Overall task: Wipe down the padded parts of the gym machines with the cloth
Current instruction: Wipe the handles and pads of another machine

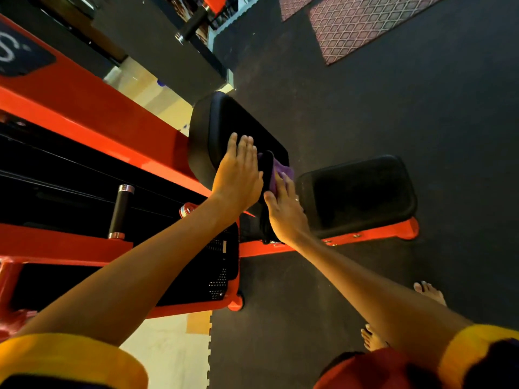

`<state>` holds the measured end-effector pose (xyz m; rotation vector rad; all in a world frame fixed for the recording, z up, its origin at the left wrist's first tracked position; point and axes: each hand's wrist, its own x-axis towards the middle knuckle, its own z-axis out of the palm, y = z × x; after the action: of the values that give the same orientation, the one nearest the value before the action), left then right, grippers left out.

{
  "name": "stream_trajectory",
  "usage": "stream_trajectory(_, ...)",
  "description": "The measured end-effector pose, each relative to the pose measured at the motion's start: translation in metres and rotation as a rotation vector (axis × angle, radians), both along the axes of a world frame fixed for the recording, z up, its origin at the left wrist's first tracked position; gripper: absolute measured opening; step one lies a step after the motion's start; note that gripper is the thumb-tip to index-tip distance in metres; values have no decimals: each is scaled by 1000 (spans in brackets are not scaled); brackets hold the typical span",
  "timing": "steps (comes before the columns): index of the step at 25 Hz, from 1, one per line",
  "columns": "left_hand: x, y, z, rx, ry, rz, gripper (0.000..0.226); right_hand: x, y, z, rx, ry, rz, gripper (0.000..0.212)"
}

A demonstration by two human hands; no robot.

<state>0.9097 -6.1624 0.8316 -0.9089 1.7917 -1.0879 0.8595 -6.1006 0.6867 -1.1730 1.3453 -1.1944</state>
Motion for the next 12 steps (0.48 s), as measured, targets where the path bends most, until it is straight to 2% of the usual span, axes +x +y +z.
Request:
stream_trajectory(3,0,-2,-1,3,10,-27,65,7,10,-48,-42,-10,-41,67)
stream_trajectory(7,5,0,-3,5,9,-76,66,22,18,-69,245,-229,-173,68)
stream_trajectory(9,8,0,-4,10,18,-93,64,34,27,-51,159,-189,-261,74)
stream_trajectory(12,11,1,-4,11,35,-140,64,61,39,-28,-126,-98,-329,80)
